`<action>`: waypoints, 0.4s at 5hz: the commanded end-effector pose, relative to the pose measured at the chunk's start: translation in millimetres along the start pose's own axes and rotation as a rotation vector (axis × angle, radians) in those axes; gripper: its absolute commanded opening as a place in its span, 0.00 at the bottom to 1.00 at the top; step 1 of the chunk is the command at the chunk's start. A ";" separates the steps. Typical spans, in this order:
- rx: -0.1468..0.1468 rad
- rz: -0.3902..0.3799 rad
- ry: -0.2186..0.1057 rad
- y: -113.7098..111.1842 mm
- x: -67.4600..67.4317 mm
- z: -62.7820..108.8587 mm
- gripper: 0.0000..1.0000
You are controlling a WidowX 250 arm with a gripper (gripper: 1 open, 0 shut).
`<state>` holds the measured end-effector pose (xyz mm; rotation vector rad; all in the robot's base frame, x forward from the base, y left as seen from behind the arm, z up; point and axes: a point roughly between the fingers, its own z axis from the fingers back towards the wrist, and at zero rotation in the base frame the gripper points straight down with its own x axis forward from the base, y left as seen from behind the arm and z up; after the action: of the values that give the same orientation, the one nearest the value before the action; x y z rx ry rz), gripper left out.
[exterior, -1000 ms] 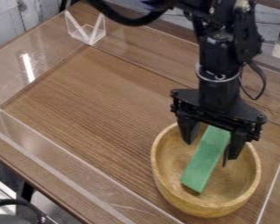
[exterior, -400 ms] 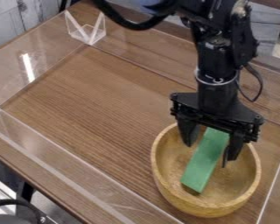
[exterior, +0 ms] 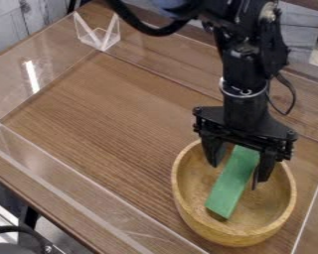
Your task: Remove the green block from inside the brown bowl and put it on the table
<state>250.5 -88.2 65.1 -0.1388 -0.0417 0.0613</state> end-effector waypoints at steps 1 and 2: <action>-0.024 0.007 -0.051 -2.5 14.2 10.2 1.00; -0.029 0.012 -0.051 -1.5 16.6 8.9 1.00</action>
<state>253.8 -87.1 60.7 -0.1473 -0.0353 0.0676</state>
